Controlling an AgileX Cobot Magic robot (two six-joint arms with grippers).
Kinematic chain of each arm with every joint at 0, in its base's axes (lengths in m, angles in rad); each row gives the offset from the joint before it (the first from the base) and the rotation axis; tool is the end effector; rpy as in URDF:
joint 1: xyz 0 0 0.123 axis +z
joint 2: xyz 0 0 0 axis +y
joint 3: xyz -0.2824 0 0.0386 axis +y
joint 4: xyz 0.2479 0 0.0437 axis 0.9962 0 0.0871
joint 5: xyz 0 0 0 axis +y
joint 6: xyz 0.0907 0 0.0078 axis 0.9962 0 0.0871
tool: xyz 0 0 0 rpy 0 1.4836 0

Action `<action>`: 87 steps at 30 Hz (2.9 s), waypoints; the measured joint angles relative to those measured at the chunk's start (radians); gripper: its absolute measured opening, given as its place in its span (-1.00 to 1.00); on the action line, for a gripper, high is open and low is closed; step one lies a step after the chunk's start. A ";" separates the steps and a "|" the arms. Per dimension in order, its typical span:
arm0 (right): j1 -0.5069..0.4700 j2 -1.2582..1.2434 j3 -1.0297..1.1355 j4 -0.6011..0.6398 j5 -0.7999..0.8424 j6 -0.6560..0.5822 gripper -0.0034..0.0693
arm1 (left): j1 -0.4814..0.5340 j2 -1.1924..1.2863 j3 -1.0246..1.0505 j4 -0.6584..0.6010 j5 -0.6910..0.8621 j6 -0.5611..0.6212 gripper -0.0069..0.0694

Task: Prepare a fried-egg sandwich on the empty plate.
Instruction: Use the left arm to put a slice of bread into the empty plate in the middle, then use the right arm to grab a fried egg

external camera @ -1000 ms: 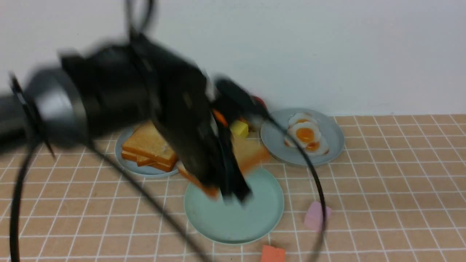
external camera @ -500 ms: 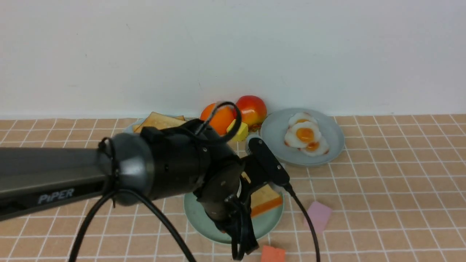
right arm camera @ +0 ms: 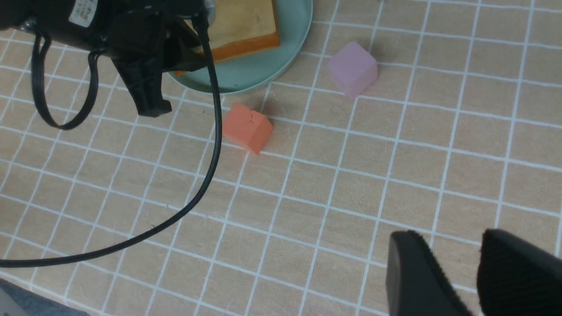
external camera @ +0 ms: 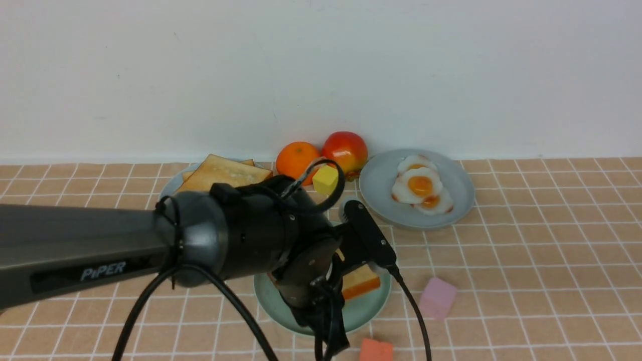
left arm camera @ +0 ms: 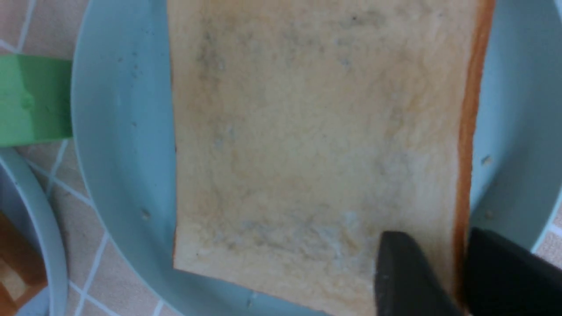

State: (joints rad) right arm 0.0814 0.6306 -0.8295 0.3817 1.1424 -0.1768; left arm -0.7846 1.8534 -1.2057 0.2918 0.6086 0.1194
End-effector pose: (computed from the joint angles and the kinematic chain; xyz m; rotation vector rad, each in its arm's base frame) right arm 0.0841 0.0378 0.3494 -0.2719 2.3651 0.4467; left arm 0.2771 -0.2554 0.1867 1.4200 2.2898 0.0968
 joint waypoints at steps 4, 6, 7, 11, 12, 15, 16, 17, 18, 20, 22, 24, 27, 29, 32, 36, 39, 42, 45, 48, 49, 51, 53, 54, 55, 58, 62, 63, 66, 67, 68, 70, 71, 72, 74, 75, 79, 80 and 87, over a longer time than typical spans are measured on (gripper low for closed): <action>0.000 0.000 0.000 0.000 0.000 0.000 -0.25 | 0.000 -0.001 0.000 0.000 -0.003 -0.040 0.19; 0.000 0.000 0.000 0.002 -0.013 0.005 -0.25 | 0.000 -0.009 -0.001 -0.003 -0.001 -0.107 0.32; 0.000 0.001 0.000 0.003 -0.020 0.012 -0.25 | 0.000 -0.016 -0.005 -0.005 0.005 -0.128 0.35; 0.000 0.044 -0.016 0.009 -0.077 0.039 -0.25 | -0.009 -0.076 -0.047 -0.007 0.087 -0.239 0.36; 0.000 0.077 -0.028 0.012 -0.100 0.042 -0.25 | -0.018 -0.122 -0.065 -0.007 0.117 -0.275 0.29; 0.000 0.178 -0.063 0.015 -0.138 0.044 -0.25 | -0.037 -0.230 -0.081 -0.014 0.142 -0.323 -0.04; 0.000 0.225 -0.080 0.016 -0.152 0.044 -0.25 | -0.041 -0.281 -0.081 -0.024 0.147 -0.339 -0.22; 0.000 0.295 -0.103 0.016 -0.168 0.043 -0.25 | -0.041 -0.353 -0.072 -0.035 0.149 -0.356 -0.48; 0.000 0.336 -0.118 0.017 -0.179 0.040 -0.25 | -0.041 -0.395 -0.060 -0.035 0.147 -0.370 -0.63; 0.000 0.444 -0.157 0.019 -0.218 0.033 -0.25 | -0.041 -0.490 -0.013 -0.035 0.139 -0.390 -0.84; 0.000 0.508 -0.181 0.019 -0.245 0.029 -0.25 | -0.041 -0.562 0.040 -0.036 0.125 -0.406 -0.85; 0.000 0.633 -0.234 0.019 -0.298 0.026 -0.25 | -0.041 -0.688 0.159 -0.045 0.078 -0.448 -0.85; 0.000 0.748 -0.285 0.020 -0.318 0.026 -0.25 | -0.041 -0.779 0.253 -0.047 0.031 -0.504 -0.85; 0.000 0.889 -0.364 0.036 -0.317 0.022 -0.25 | -0.041 -0.895 0.362 -0.037 -0.048 -0.583 -0.85; 0.000 1.042 -0.474 0.066 -0.317 0.006 -0.25 | -0.041 -0.992 0.436 -0.011 -0.139 -0.645 -0.85; 0.000 1.194 -0.596 0.098 -0.316 -0.001 -0.24 | -0.041 -1.072 0.479 0.030 -0.270 -0.676 -0.85; -0.004 1.308 -0.713 0.130 -0.303 -0.001 -0.19 | -0.041 -1.089 0.482 0.042 -0.311 -0.680 -0.85; -0.019 1.411 -0.816 0.187 -0.291 -0.001 -0.09 | -0.041 -1.094 0.484 0.045 -0.324 -0.682 -0.85; -0.029 1.512 -0.914 0.226 -0.292 -0.023 0.05 | -0.041 -1.094 0.486 0.045 -0.324 -0.683 -0.85; -0.029 1.587 -0.998 0.245 -0.293 -0.039 0.17 | -0.041 -1.094 0.487 0.045 -0.324 -0.683 -0.85; -0.029 1.609 -1.025 0.251 -0.293 -0.042 0.20 | -0.041 -1.094 0.487 0.045 -0.324 -0.683 -0.85; -0.029 1.646 -1.070 0.257 -0.298 -0.042 0.23 | -0.041 -1.094 0.487 0.045 -0.324 -0.683 -0.85; -0.029 1.679 -1.103 0.266 -0.306 -0.046 0.24 | -0.041 -1.094 0.487 0.045 -0.324 -0.683 -0.85; -0.029 1.694 -1.116 0.271 -0.308 -0.046 0.25 | -0.041 -1.094 0.487 0.045 -0.324 -0.683 -0.85; -0.029 1.704 -1.125 0.277 -0.311 -0.046 0.25 | -0.041 -1.094 0.487 0.045 -0.324 -0.683 -0.85; -0.029 1.728 -1.137 0.282 -0.329 -0.046 0.25 | -0.041 -1.094 0.487 0.045 -0.324 -0.683 -0.85; -0.029 1.749 -1.140 0.297 -0.345 -0.049 0.25 | -0.041 -1.094 0.487 0.045 -0.324 -0.683 -0.85; -0.029 1.752 -1.141 0.302 -0.348 -0.053 0.25 | -0.041 -1.094 0.487 0.045 -0.324 -0.683 -0.85; -0.029 1.755 -1.142 0.317 -0.361 -0.056 0.25 | -0.041 -1.093 0.487 0.045 -0.324 -0.683 -0.85; -0.029 1.755 -1.142 0.319 -0.361 -0.056 0.25 | -0.041 -1.090 0.487 0.045 -0.324 -0.683 -0.85; -0.029 1.755 -1.142 0.321 -0.361 -0.058 0.25 | -0.041 -1.087 0.487 0.045 -0.324 -0.683 -0.85; -0.029 1.755 -1.142 0.322 -0.362 -0.075 0.24 | -0.041 -1.078 0.487 0.045 -0.324 -0.683 -0.85; -0.029 1.755 -1.142 0.323 -0.362 -0.077 0.23 | -0.041 -1.077 0.487 0.045 -0.324 -0.683 -0.85; -0.029 1.755 -1.142 0.325 -0.362 -0.089 0.20 | -0.041 -1.074 0.487 0.045 -0.324 -0.683 -0.85; -0.029 1.755 -1.142 0.330 -0.362 -0.099 0.12 | -0.041 -1.074 0.487 0.045 -0.324 -0.683 -0.85; -0.029 1.755 -1.142 0.331 -0.362 -0.100 0.07 | -0.041 -1.074 0.487 0.045 -0.324 -0.683 -0.85; -0.029 1.755 -1.142 0.333 -0.362 -0.106 -0.16 | -0.041 -1.074 0.487 0.045 -0.324 -0.683 -0.85; -0.029 1.755 -1.142 0.333 -0.362 -0.106 -0.27 | -0.041 -1.074 0.487 0.045 -0.324 -0.683 -0.85; -0.029 1.755 -1.143 0.346 -0.359 -0.107 -0.65 | -0.041 -1.074 0.487 0.045 -0.324 -0.683 -0.85</action>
State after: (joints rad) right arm 0.0520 2.3854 -1.9727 0.7272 0.7833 -0.2837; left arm -0.8254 0.7791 -0.7182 0.3364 0.2849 -0.5636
